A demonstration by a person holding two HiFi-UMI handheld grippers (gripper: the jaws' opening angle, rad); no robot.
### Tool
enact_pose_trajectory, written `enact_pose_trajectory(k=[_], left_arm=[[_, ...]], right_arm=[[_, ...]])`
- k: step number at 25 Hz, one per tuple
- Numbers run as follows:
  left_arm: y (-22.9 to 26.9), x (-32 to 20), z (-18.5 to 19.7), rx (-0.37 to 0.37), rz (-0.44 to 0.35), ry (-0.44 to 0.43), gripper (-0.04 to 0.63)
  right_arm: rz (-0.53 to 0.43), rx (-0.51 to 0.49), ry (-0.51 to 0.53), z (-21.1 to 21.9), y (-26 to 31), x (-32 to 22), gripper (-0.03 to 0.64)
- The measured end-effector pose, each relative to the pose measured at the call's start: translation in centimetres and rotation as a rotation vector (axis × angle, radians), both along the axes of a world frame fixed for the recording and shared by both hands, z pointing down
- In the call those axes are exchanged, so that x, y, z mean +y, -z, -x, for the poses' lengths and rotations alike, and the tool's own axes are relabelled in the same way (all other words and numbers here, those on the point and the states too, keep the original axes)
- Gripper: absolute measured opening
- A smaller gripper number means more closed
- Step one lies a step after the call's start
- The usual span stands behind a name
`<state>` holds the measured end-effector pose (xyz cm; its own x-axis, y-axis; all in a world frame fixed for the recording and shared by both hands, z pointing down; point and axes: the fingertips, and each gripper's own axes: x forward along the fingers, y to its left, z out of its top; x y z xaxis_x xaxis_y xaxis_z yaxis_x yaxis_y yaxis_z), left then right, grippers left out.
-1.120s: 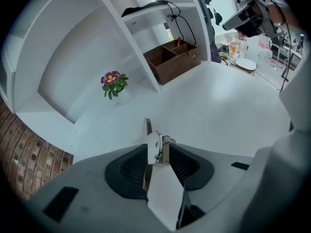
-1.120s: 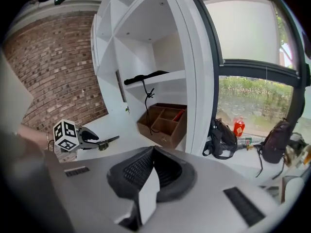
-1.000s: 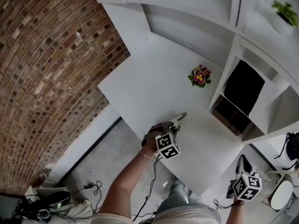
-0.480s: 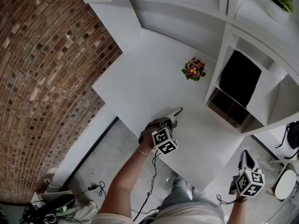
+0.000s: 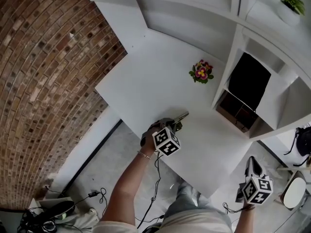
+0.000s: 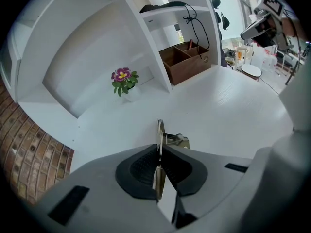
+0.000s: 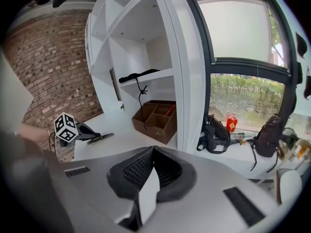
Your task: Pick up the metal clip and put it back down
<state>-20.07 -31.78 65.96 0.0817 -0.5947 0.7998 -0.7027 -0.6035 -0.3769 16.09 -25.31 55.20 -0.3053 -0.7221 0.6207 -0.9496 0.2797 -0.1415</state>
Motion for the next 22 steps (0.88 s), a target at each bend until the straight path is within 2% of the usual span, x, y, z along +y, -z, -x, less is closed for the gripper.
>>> enact_pose_trajectory(k=[4, 8, 16, 19, 22], left_arm=[[0.7, 0.3, 0.7, 0.066, -0.015, 0.084, 0.023], [2.6, 1.3, 1.1, 0.149, -0.068, 0.196, 0.023], [8.2, 5.2, 1.9, 0.424, -0.227, 0.578, 0.023], [10.2, 7.6, 1.6, 0.501, -0.281, 0.685, 0.023], [13.0, 10.1, 1.8, 0.57, -0.375, 0.803, 0.023]], right_arm=[[-0.01, 0.005, 0.027, 0.3, 0.3, -0.4, 0.0], [-0.027, 0.01, 0.077, 1.2, 1.0, -1.1, 0.0], [-0.108, -0.006, 0.247, 5.6, 3.7, -3.8, 0.0], [-0.144, -0.014, 0.308, 7.5, 5.2, -4.2, 0.0], [-0.183, -0.025, 0.379, 10.0, 7.0, -4.5, 0.0]])
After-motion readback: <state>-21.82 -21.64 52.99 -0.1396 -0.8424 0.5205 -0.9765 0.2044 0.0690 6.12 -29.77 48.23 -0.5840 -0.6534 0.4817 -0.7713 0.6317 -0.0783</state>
